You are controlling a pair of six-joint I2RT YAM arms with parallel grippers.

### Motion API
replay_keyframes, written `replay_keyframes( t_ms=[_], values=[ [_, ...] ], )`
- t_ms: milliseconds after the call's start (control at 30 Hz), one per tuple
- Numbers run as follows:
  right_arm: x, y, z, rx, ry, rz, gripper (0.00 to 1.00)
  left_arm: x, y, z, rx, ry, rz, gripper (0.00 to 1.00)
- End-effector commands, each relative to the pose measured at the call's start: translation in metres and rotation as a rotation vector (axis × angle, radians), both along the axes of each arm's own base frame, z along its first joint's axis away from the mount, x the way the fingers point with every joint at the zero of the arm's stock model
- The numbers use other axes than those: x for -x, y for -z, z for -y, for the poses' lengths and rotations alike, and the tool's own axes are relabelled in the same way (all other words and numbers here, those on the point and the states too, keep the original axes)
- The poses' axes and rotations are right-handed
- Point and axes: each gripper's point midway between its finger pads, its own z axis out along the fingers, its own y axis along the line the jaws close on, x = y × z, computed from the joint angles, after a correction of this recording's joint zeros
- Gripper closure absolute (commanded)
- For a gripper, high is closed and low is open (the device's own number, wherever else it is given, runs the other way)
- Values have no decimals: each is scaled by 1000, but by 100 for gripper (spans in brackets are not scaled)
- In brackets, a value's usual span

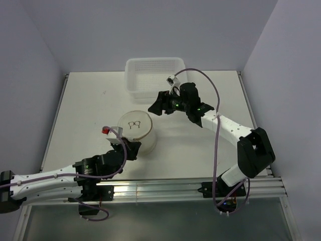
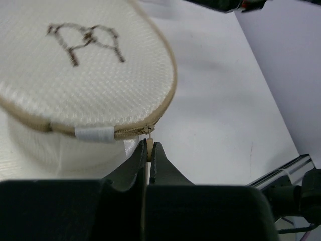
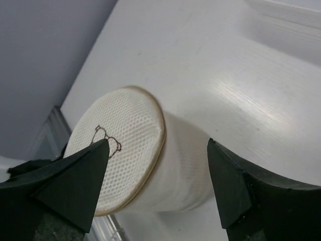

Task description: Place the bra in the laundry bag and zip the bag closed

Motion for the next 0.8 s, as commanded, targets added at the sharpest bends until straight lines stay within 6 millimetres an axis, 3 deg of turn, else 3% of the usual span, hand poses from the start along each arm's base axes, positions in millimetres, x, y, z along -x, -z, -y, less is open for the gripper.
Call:
replay_keyframes(
  t_ms=[0, 67, 100, 133, 167, 267, 333, 500, 600, 767],
  values=[
    [-2, -10, 22, 34, 174, -4, 13, -2, -16, 31, 117, 40, 15, 100],
    [20, -6, 37, 12, 234, -14, 11, -5, -17, 36, 139, 23, 12, 100],
    [35, -5, 34, 7, 228, -12, 9, -6, -16, 39, 152, 14, 7, 100],
    [46, -16, 41, -17, 252, 17, 9, -9, -16, 39, 158, -4, 9, 100],
    [61, 3, 44, -5, 246, -17, 9, -9, -14, 40, 162, -8, 3, 100],
    [99, 16, 35, -28, 178, -63, 7, -9, -16, 46, 189, 3, 8, 100],
    [109, 12, 30, -65, 156, -59, 7, -8, -16, 52, 190, 14, 9, 100],
    [104, -3, 21, -128, 160, -61, 7, -3, -11, 65, 159, 55, -4, 100],
    [98, -2, 13, -138, 160, -74, 7, -1, -6, 66, 149, 60, -13, 100],
    [85, 11, -2, -130, 167, -110, 18, 1, -2, 67, 147, 64, -20, 100]
  ],
)
